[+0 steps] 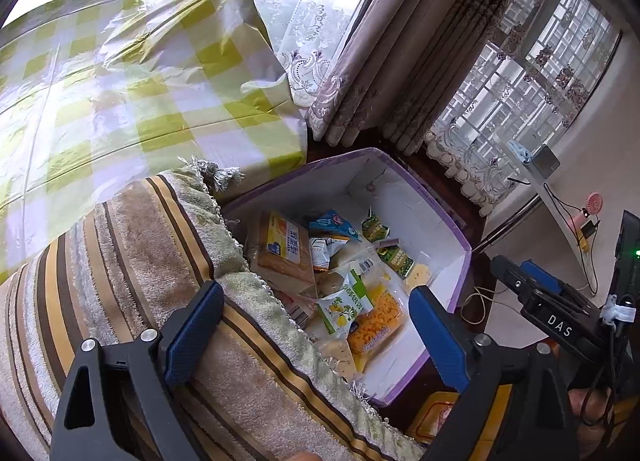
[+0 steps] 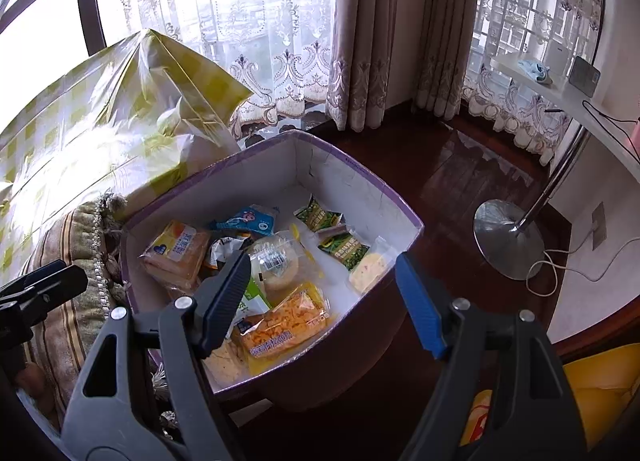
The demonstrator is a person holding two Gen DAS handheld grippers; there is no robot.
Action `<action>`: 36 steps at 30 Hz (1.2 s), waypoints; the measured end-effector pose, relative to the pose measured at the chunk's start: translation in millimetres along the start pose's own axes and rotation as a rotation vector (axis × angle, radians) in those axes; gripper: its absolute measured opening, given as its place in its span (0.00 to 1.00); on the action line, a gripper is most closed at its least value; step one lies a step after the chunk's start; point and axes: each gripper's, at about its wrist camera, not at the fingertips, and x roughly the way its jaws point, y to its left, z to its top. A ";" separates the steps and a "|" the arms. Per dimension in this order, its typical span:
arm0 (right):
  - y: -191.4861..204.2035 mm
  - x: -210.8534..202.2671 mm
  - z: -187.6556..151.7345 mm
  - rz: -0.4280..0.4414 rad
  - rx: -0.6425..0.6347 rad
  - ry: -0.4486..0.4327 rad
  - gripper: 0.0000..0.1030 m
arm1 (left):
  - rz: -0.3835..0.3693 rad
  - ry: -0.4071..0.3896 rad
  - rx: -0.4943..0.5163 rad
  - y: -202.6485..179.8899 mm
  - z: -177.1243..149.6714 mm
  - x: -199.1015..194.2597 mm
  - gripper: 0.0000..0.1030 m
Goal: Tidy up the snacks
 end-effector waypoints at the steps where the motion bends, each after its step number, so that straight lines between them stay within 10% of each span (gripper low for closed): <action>1: -0.7 -0.8 -0.4 -0.009 0.000 -0.002 0.75 | 0.002 0.002 0.003 -0.6 0.0 0.4 0.92; 36: -1.1 1.3 -0.8 -0.020 -0.004 0.015 0.75 | 0.003 0.003 0.004 -1.6 0.0 2.5 0.93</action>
